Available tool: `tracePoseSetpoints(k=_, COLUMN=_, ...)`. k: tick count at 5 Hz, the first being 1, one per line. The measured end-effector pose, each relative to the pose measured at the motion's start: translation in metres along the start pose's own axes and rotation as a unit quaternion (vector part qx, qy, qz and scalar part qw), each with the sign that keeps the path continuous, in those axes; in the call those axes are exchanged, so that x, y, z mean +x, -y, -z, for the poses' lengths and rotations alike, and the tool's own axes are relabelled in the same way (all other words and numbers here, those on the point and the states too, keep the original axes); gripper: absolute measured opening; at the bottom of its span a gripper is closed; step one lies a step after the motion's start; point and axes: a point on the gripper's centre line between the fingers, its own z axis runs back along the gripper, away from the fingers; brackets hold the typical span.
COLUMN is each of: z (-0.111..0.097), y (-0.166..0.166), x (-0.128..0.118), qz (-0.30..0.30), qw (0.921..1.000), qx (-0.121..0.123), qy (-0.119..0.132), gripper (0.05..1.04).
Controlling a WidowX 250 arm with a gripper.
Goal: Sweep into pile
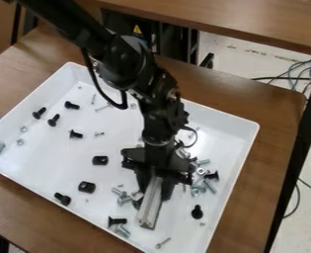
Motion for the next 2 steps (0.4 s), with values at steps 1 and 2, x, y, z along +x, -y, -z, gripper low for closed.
tracePoseSetpoints(k=1, z=-0.001, y=-0.001, x=-0.002, qz=0.012, qw=0.9999, qx=0.0, qy=-0.003, gripper=0.364)
tracePoseSetpoints(k=2, z=-0.014, y=0.002, x=-0.008, qz=0.035, qw=0.9992, qx=-0.005, qy=-0.019, gripper=0.364)
